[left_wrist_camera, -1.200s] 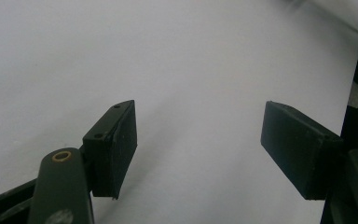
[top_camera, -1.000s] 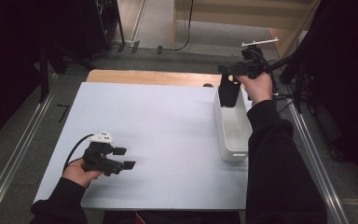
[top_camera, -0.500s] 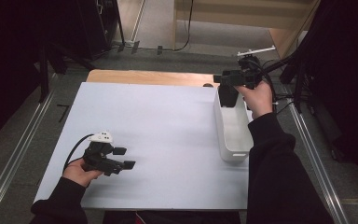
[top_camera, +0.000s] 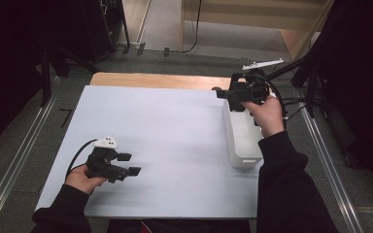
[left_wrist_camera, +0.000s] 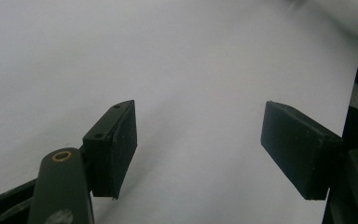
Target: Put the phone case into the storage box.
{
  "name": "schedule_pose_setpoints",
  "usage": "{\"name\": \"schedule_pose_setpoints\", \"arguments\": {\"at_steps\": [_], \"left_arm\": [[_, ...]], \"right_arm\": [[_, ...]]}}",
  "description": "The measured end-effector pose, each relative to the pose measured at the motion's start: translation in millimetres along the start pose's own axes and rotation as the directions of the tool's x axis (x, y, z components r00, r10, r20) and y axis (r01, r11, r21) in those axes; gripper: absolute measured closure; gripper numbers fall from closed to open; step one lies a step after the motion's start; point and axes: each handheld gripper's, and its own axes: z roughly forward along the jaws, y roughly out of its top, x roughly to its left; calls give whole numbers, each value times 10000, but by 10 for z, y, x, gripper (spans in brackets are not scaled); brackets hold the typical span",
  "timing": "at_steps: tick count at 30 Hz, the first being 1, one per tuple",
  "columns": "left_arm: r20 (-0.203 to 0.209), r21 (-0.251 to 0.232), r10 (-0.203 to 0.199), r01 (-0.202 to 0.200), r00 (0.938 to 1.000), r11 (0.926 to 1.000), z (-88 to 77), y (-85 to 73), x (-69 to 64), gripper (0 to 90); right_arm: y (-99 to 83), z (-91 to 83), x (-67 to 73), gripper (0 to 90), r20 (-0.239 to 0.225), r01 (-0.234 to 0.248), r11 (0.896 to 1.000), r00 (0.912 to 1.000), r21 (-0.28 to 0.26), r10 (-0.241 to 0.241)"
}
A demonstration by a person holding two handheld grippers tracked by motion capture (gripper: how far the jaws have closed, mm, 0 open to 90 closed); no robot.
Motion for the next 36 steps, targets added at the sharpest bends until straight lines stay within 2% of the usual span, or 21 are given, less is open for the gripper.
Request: {"name": "schedule_pose_setpoints", "arguments": {"at_steps": [5,17,21,28,31,34,36], "left_arm": [[6,-41,-28,28,10000,10000,3,-1,0,268],[49,-134,5,-4,10000,9999,10,-5,2,268],[106,-142,14,-13,9999,9999,-1,-5,-5,268],[127,-203,-16,18,9999,9998,-8,-4,-8,268],[128,-197,3,0,9999,9998,-11,-3,-9,268],[120,-193,48,-46,9999,9998,-15,-1,-13,268],[105,-203,53,-50,9999,9998,-15,-1,-15,268]], "right_arm": [[-116,-5,76,125,-237,-1,9999,9997,-158,-3],[-389,-12,259,132,-765,474,9985,9958,-272,-494],[-475,12,310,132,-1197,420,9986,9918,-314,-455],[-594,70,399,132,-1209,984,9949,9876,-222,-1003],[-636,78,429,134,-1283,1066,9942,9859,-163,-1078],[-689,81,458,190,-1278,1210,9925,9843,-147,-1218],[-720,81,474,190,-1328,1186,9929,9839,-129,-1193]]}}
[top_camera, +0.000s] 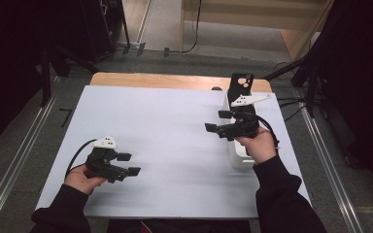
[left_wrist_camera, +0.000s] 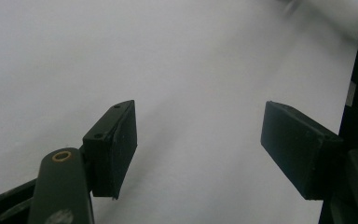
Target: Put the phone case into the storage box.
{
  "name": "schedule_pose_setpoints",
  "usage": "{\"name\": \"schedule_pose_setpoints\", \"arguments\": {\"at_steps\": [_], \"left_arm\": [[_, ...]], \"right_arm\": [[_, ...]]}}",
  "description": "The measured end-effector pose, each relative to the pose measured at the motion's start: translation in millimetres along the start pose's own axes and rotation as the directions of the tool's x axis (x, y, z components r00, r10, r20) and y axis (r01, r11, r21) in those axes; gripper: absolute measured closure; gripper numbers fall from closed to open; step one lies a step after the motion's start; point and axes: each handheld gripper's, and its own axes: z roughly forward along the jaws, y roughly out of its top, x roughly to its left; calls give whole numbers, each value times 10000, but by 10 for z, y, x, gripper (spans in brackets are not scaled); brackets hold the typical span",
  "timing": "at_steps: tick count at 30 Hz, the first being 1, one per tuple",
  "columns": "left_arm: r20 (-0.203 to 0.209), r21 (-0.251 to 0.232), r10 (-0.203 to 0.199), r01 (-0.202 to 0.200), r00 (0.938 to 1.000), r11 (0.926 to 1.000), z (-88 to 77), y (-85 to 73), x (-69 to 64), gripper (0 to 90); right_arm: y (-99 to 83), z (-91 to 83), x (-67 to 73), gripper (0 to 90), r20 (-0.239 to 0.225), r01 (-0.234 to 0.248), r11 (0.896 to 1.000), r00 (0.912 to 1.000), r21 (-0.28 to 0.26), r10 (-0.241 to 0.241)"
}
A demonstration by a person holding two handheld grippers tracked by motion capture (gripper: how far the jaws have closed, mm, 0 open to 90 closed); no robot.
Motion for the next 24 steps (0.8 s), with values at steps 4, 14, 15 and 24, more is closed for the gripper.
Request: {"name": "schedule_pose_setpoints", "arguments": {"at_steps": [4,14,15,24], "left_arm": [[11,25,42,-42,10000,10000,-3,3,-1,268],[40,31,50,-50,10000,10000,-5,5,-4,268],[49,25,38,-38,10000,10000,-6,5,-7,268],[89,-48,63,-63,9999,10000,-12,6,-6,268]], "right_arm": [[-52,11,49,191,-145,11,10000,9999,-40,-11],[-235,70,177,200,-509,129,9999,9986,28,-127],[-250,74,187,201,-533,146,9999,9985,33,-144],[-444,81,235,216,-899,368,9993,9953,36,-364]]}}
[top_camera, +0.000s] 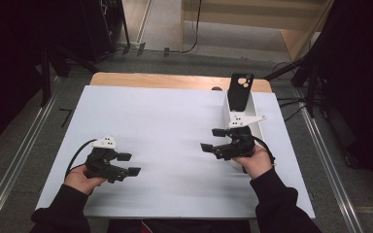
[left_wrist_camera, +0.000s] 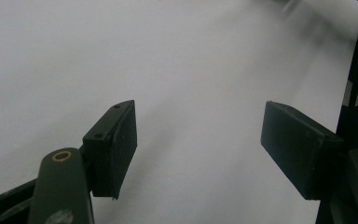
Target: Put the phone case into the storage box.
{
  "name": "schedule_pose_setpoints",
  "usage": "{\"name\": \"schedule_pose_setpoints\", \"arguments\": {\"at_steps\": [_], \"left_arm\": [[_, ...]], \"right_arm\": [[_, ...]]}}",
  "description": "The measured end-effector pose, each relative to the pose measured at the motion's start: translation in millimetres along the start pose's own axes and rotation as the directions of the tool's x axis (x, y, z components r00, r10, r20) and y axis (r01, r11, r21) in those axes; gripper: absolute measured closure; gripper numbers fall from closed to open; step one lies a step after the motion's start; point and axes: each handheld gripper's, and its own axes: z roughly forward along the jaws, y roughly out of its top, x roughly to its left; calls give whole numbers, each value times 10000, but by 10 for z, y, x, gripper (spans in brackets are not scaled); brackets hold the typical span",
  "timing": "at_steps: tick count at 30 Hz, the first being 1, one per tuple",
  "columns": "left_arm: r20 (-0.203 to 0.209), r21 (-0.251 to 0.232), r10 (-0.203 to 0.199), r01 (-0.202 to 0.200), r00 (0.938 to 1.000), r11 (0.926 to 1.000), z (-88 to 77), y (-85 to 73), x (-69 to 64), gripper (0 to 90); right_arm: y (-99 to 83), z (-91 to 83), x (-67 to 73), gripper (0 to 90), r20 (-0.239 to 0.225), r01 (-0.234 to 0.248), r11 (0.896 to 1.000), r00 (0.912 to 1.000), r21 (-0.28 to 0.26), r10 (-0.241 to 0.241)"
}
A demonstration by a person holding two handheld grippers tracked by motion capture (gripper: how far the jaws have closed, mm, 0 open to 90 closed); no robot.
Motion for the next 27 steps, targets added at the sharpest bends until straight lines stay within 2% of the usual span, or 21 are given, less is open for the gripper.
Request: {"name": "schedule_pose_setpoints", "arguments": {"at_steps": [18,25,27], "left_arm": [[-33,9,27,-27,10000,10000,-15,0,-12,268],[-20,22,52,-52,10000,10000,-10,-3,-30,268],[-35,20,63,-63,10000,10000,-13,-4,-33,268]], "right_arm": [[-370,-75,125,251,-594,199,9995,9981,261,-183],[-511,-137,148,250,-415,299,9988,9987,392,-283],[-547,-154,153,250,-479,199,9992,9987,356,-182]]}}
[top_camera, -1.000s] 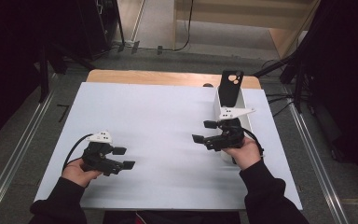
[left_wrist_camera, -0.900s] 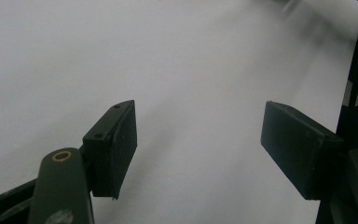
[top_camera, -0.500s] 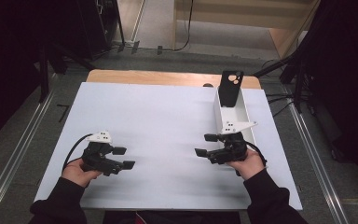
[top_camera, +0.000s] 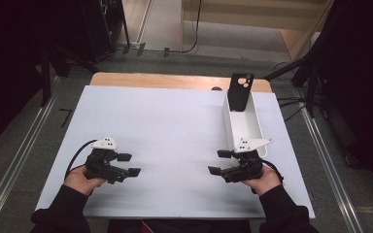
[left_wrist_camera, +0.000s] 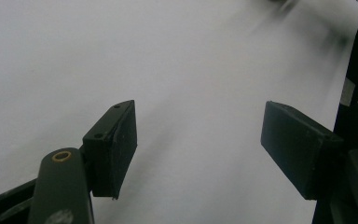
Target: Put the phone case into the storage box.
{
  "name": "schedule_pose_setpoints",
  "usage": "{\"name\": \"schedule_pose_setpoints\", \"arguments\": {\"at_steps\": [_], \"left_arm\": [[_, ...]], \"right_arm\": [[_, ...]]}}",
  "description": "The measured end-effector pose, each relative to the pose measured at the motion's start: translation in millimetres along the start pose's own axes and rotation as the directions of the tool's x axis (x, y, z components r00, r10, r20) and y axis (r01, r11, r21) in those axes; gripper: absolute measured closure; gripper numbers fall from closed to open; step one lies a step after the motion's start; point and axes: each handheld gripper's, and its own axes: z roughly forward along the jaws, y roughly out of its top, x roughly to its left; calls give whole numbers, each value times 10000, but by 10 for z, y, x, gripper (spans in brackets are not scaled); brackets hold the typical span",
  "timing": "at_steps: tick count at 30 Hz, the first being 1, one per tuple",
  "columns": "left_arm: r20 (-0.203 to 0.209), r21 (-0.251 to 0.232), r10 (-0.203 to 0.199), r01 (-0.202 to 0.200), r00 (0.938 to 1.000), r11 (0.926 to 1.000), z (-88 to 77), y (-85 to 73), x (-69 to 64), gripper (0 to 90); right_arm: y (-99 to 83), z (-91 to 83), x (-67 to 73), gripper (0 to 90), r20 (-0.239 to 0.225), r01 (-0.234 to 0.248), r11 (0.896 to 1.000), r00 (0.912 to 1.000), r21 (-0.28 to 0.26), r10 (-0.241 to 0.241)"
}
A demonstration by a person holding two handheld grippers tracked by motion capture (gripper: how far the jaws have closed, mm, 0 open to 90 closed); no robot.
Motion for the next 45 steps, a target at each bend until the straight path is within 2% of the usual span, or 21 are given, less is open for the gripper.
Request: {"name": "schedule_pose_setpoints", "arguments": {"at_steps": [2,9,13,28,35,45], "left_arm": [[1,3,-12,12,10000,10000,0,-2,-2,268],[3,25,38,-38,10000,10000,-11,-26,-5,268],[-2,-46,-26,26,10000,10000,-30,-40,0,268],[20,67,25,-25,10000,10000,-41,-66,-16,268],[25,110,74,-74,10000,9999,-34,-64,-18,268],[13,138,99,-99,10000,9999,-29,-62,-11,268]], "right_arm": [[-31,-20,12,250,-113,-146,9999,9998,8,147],[-129,-86,52,251,202,254,9997,9995,63,-256],[-201,-123,67,250,94,36,9998,9999,179,-38],[-461,-239,17,250,534,-59,9978,9986,661,24],[-500,-245,-14,249,630,-164,9975,9979,694,120],[-502,-221,-16,249,623,-24,9969,9981,784,-25]]}}
